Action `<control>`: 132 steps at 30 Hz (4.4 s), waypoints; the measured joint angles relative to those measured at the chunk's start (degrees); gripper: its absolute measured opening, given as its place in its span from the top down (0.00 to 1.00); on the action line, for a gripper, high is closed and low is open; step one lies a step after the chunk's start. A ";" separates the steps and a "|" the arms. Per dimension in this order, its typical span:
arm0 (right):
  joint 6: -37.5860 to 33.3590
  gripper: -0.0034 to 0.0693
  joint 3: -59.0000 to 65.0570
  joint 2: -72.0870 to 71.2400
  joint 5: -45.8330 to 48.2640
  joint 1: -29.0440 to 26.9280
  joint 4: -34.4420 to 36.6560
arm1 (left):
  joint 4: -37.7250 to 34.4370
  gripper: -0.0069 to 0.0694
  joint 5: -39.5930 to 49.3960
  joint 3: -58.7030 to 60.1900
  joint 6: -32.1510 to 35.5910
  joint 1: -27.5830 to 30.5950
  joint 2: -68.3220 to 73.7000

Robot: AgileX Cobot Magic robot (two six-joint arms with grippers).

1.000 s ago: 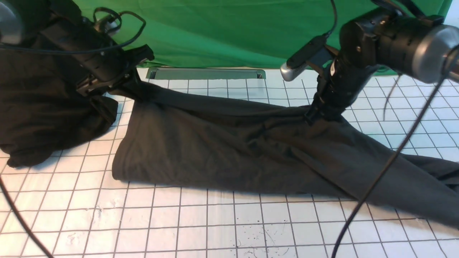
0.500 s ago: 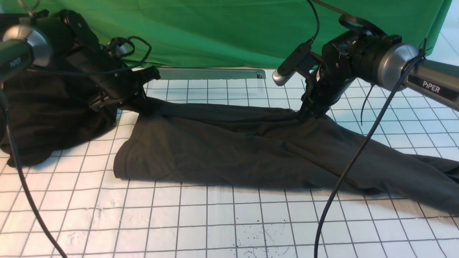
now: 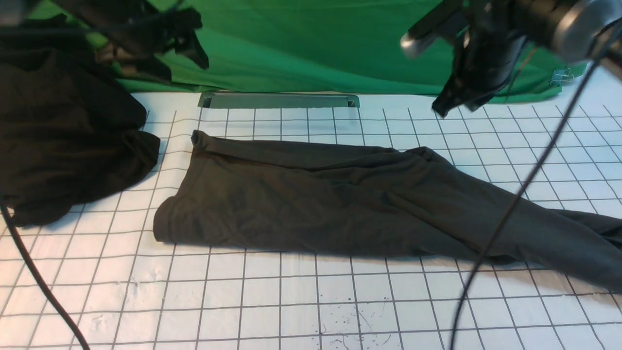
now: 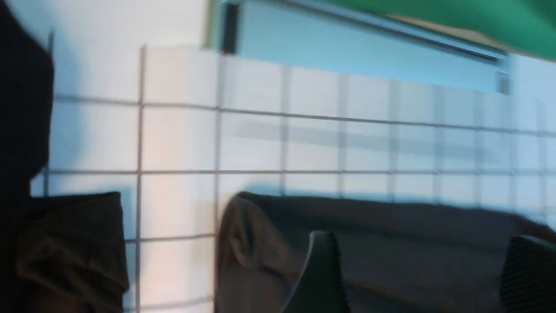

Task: Fold a long-sleeved shirt over a white checkered tablecloth.
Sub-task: 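Pull the folded dark garment lengthwise by its ends to straighten it flat on the table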

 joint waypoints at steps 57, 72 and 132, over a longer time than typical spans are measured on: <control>1.94 0.71 49.98 -17.92 -12.23 -32.78 15.43 | -0.94 0.91 5.42 -1.96 3.22 0.11 -0.23; 1.61 0.89 50.67 -15.85 -14.41 -32.78 14.58 | -1.01 0.91 5.42 -1.96 4.24 0.11 -0.23; 4.82 0.93 21.26 -11.73 -1.87 -32.82 14.78 | -0.47 0.89 -25.53 16.90 5.40 -4.04 9.48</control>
